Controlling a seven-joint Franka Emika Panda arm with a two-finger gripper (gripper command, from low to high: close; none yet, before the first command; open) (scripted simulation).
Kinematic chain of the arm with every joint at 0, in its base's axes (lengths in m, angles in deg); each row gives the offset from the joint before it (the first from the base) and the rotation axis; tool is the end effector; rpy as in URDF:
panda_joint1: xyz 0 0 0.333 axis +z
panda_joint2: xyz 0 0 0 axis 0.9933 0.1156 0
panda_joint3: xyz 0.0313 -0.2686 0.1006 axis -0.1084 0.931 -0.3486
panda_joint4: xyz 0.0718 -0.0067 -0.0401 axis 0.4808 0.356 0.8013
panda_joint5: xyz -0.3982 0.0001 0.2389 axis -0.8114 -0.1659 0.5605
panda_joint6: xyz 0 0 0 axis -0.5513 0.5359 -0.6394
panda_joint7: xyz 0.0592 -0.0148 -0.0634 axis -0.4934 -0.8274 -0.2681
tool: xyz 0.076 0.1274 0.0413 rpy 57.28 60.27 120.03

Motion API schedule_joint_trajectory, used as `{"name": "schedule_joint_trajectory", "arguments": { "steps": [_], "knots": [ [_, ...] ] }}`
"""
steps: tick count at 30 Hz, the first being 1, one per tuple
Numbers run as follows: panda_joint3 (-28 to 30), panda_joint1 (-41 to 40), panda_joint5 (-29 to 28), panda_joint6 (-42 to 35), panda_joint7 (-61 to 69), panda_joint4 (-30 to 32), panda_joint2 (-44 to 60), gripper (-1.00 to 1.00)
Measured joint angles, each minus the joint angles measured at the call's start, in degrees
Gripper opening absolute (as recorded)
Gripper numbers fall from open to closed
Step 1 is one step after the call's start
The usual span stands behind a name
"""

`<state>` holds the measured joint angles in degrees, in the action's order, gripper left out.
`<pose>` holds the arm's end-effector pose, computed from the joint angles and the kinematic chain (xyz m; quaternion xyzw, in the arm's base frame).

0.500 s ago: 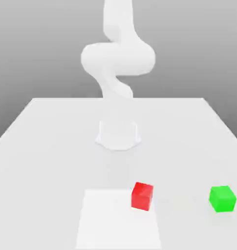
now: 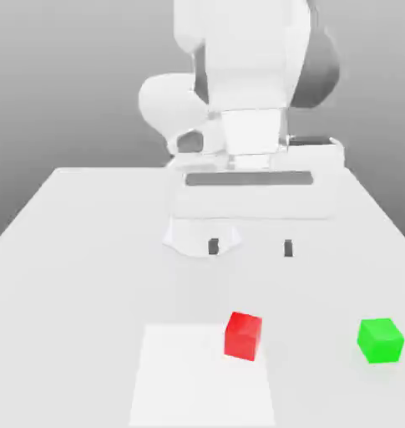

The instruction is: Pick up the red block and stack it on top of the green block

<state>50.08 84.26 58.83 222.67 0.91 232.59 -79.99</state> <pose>0.4482 0.0682 0.1504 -0.8596 0.5061 -0.0514 0.0478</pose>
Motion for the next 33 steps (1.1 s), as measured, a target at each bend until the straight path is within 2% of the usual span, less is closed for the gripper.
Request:
{"name": "schedule_joint_trajectory", "arguments": {
  "steps": [3, 9, 10, 17, 24, 33],
  "knots": [
    [-1.63, -0.47, -3.05, 5.01, -6.33, 4.29, 7.31, 0.0],
    [3.14, 2.69, -10.76, 15.51, -12.78, 3.6, 20.04, 0.0],
    [4.23, 3.59, -11.56, 17.16, -13.41, 3.32, 21.98, -1.0],
    [4.6, 3.9, -11.93, 17.58, -13.72, 3.26, 22.4, -1.0],
    [1.99, 3.29, -4.78, 6.66, -8.39, 5.03, 9.63, -1.0],
    [-3.59, 15.35, -7.04, -1.11, 1.1, -4.55, 11.69, -1.0]
  ]
}}
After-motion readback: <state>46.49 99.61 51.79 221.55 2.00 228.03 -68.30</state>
